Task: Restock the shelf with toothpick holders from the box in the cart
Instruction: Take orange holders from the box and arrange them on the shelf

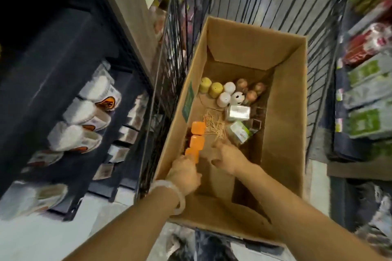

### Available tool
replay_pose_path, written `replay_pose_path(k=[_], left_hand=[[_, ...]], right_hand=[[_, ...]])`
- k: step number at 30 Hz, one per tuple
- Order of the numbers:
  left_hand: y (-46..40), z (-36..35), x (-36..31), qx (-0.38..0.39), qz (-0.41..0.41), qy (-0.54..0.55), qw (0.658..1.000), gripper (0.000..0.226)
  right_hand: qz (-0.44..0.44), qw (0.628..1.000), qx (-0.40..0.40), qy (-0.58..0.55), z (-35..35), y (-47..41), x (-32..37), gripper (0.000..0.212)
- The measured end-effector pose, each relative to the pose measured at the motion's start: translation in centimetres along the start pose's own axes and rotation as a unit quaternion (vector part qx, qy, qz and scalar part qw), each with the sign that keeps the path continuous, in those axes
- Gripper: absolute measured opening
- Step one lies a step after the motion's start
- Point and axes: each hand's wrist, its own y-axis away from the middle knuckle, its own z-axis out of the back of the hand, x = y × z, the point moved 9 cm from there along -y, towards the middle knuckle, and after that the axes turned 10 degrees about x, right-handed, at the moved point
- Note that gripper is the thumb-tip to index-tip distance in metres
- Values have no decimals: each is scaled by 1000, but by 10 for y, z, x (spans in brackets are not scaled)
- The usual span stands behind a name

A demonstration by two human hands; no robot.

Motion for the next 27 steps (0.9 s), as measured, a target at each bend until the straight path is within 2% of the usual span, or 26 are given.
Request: replay_pose_path(k=[3,6,11,15,18,22,27], left_hand=[[-25,-15,11,3,52,47,998,47],[-46,-26,17,0,103,52,993,68],[-74,-22,5,-52,120,43,991,87],[-102,-21,9,-84,164,140,973,98],[-121,-26,21,-90,210,205,952,107],[-137,-25,28,-118,221,189,949,95],[-145,-13,26,-152,207,149,955,61]], right_hand=[[-11,1000,4,-13,-2,-29,-11,63],[1,999,-14,-40,1,-59,-19,63],[19,997,-43,-69,18,-97,-28,66],[65,996,-48,-43,30,-131,-27,74],[108,994,-6,15,27,-156,-19,81],[184,976,32,113,21,-176,-2,81],[213,953,51,210,21,-183,13,60]])
